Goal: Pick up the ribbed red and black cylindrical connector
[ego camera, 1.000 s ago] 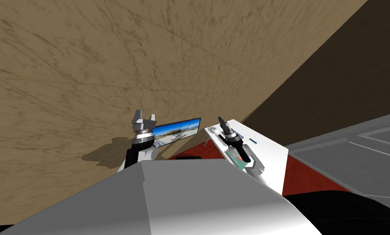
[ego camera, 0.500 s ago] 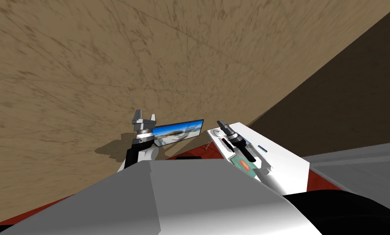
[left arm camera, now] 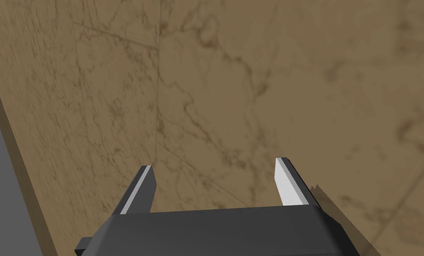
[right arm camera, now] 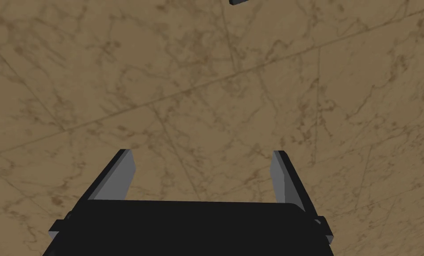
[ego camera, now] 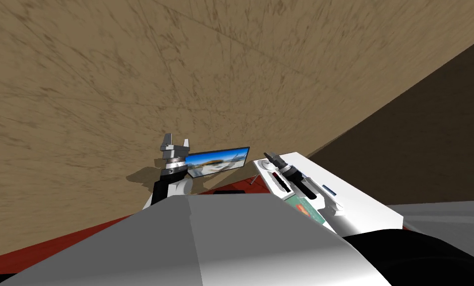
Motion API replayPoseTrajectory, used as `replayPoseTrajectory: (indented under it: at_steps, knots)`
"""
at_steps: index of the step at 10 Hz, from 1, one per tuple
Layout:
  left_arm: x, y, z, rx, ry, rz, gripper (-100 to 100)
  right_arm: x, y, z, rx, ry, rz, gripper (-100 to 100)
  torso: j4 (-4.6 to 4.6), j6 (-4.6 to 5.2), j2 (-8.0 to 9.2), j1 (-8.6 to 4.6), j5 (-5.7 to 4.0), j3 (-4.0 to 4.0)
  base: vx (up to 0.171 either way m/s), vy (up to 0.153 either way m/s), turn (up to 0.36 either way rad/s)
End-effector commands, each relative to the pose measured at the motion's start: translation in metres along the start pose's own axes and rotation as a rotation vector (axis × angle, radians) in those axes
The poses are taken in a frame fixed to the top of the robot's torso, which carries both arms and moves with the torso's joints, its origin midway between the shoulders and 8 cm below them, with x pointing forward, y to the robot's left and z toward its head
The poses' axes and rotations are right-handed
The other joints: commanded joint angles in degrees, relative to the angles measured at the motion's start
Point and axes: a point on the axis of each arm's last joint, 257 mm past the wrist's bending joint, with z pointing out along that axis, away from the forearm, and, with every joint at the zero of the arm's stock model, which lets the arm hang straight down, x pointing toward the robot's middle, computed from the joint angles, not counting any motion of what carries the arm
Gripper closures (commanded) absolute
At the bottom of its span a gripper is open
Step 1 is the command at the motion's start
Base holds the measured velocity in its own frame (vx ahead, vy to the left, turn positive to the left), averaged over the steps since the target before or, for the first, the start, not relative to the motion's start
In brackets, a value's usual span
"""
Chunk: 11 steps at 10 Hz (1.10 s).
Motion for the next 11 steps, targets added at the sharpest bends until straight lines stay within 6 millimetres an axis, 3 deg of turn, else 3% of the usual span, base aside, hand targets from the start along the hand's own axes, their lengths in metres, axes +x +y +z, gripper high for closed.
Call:
replayPoseTrajectory:
  at_steps: [1, 2, 4, 5, 10, 11]
  knots:
    - [0.0, 0.0, 0.0, 0.0, 0.0, 0.0, 0, 0.027, -0.021, -0.018, 0.053, 0.093, -0.044, -100, 0.0, 0.0, 0.0, 0.0, 0.0, 0.0, 0.028, -0.058, 0.159]
    - [0.0, 0.0, 0.0, 0.0, 0.0, 0.0, 0, 0.027, -0.021, -0.018, 0.053, 0.093, -0.044, -100, 0.01, 0.01, 0.04, -0.03, -0.01, 0.02, 0.01, -0.049, 0.039]
    - [0.0, 0.0, 0.0, 0.0, 0.0, 0.0, 0, 0.061, -0.047, -0.047, 0.121, 0.214, -0.09, -100, 0.03, 0.01, 0.12, 0.06, 0.02, 0.07, 0.004, -0.038, 0.108]
    - [0.0, 0.0, 0.0, 0.0, 0.0, 0.0, 0, 0.061, -0.047, -0.047, 0.121, 0.214, -0.09, -100, 0.03, 0.0, 0.12, 0.03, 0.01, 0.07, 0.011, -0.038, 0.061]
    - [0.0, 0.0, 0.0, 0.0, 0.0, 0.0, 0, 0.145, -0.101, -0.149, 0.275, 0.534, -0.186, -100, 0.04, 0.02, 0.14, -0.03, 0.0, 0.09, 0.006, -0.05, 0.12]
    - [0.0, 0.0, 0.0, 0.0, 0.0, 0.0, 0, 0.145, -0.1, -0.149, 0.276, 0.535, -0.185, -100, 0.04, 0.03, 0.15, 0.0, 0.0, 0.09, -0.002, -0.037, 0.017]
